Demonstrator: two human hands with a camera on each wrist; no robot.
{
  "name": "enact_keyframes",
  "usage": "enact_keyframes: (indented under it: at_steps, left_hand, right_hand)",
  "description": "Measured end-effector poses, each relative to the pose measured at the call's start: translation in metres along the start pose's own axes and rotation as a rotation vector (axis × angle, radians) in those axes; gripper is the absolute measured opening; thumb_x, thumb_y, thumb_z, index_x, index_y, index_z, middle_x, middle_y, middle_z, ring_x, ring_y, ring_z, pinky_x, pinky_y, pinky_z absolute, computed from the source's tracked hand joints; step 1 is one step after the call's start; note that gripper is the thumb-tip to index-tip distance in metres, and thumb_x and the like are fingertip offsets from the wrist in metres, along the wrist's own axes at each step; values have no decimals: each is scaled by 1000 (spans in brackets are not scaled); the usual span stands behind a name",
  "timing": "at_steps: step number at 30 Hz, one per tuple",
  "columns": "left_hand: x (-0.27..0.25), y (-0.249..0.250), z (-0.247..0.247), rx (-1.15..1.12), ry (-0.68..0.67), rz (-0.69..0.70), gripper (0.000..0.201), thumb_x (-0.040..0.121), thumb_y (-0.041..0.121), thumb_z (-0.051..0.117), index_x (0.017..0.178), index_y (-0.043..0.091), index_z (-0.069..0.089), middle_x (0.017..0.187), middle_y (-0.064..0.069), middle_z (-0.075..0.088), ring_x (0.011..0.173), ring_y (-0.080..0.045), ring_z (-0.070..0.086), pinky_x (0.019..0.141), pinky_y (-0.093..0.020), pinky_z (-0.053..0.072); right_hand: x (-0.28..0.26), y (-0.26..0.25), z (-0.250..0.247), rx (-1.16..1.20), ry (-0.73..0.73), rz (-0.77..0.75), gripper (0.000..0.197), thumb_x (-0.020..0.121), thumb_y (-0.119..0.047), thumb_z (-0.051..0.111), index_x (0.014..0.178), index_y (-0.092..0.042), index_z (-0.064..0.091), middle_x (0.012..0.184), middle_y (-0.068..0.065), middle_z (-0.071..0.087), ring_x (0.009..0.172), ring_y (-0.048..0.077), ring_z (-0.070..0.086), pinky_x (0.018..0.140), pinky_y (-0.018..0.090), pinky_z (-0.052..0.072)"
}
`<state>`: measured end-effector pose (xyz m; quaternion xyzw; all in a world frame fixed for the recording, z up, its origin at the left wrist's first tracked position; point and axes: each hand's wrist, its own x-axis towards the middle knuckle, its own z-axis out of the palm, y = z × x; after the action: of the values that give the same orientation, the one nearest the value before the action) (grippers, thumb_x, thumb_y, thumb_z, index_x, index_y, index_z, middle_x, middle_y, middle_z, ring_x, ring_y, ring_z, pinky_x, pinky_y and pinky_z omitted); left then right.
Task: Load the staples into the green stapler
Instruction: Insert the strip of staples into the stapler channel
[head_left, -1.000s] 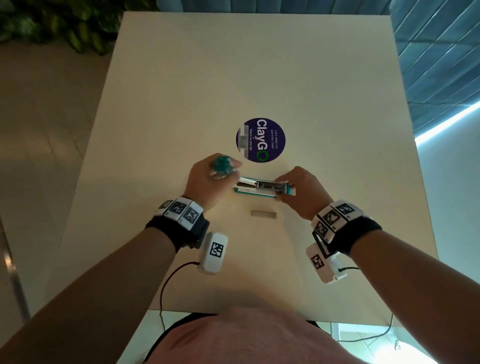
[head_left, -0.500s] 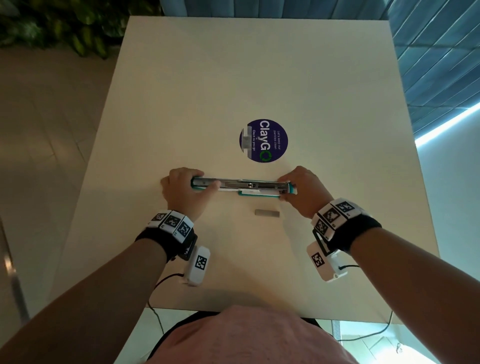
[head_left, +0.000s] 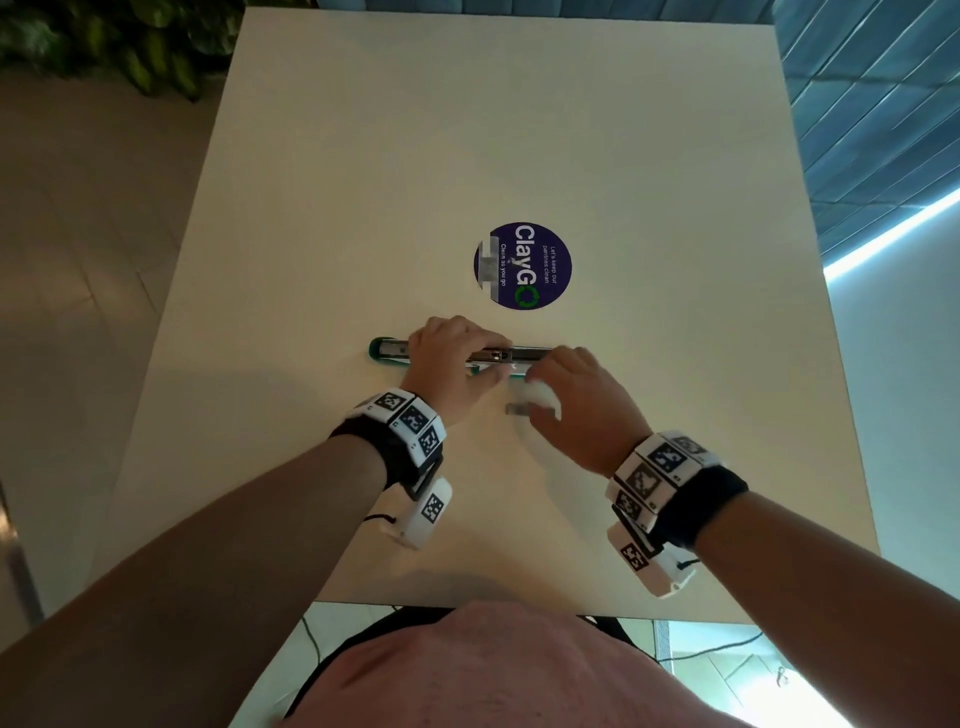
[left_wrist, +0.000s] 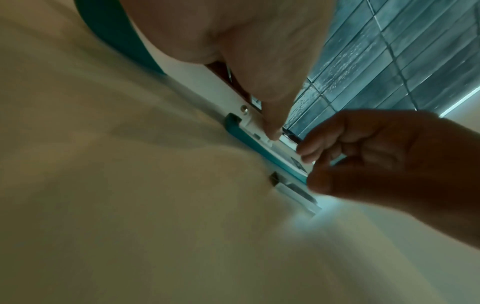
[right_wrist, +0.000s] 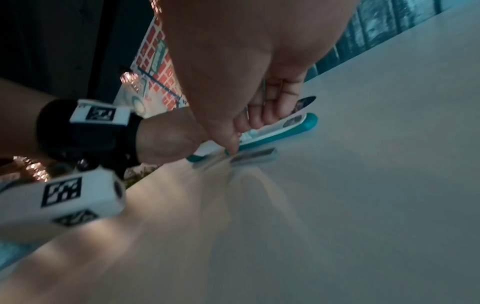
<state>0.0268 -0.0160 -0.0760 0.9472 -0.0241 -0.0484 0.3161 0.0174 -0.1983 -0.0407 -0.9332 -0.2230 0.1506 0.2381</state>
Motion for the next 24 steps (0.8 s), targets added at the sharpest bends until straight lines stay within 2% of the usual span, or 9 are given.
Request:
enact_keyframes:
  at_steps: [3, 8, 11, 14, 16, 20, 24]
  left_hand:
    - [1, -1, 2, -18, 17, -5, 26, 77, 46, 65, 102, 37, 65, 98, 2, 63, 99, -22, 49, 86, -36, 28]
    - [2, -1, 2, -49, 17, -6, 26, 77, 45, 66, 102, 37, 66, 97, 2, 63, 98, -22, 50, 87, -39, 30]
    - [2, -2, 2, -60, 20, -2, 25, 78, 43, 66, 102, 36, 66, 98, 3, 63, 98, -21, 50, 88, -37, 29]
    - [2, -3, 2, -67, 20, 6, 25, 78, 40, 66, 102, 34, 67, 97, 2, 64, 97, -21, 50, 86, -35, 27]
    - [2, -3, 3, -75, 34, 12, 24, 78, 39, 67, 101, 33, 67, 96, 1, 64, 96, -21, 51, 85, -34, 27]
    - [2, -4, 4, -83, 46, 21, 24, 77, 38, 67, 101, 32, 68, 94, 0, 65, 94, -21, 52, 84, -33, 27]
    - [2, -4, 3, -70, 37, 19, 26, 77, 40, 65, 101, 32, 68, 95, 1, 65, 93, -21, 52, 84, -34, 29]
  right_hand:
    - [-5, 1, 13, -66, -130, 21, 34, 83, -32, 61, 112, -17, 56, 117, 7, 56, 110, 27, 50, 92, 41, 48]
    - [-1, 3, 18, -62, -59, 43, 19, 86, -30, 57, 100, -18, 64, 107, 7, 62, 104, 28, 54, 85, 45, 52]
    - [0, 4, 12, -42, -46, 19, 16, 85, -30, 57, 95, -19, 61, 102, 4, 63, 100, 25, 56, 80, 40, 52]
    - [5, 5, -4, 9, 60, -13, 11, 83, -28, 58, 89, -19, 58, 89, 3, 66, 85, 22, 57, 69, 35, 50]
    - [14, 9, -15, -6, 112, -21, 10, 82, -27, 58, 89, -19, 59, 85, 1, 65, 79, 21, 55, 66, 33, 48]
    - [32, 17, -21, -94, 62, -6, 14, 83, -28, 55, 92, -19, 60, 88, 1, 63, 81, 20, 53, 66, 30, 41]
    - [37, 17, -16, -123, 14, 4, 16, 81, -28, 57, 93, -19, 59, 90, 1, 62, 82, 19, 53, 66, 30, 42]
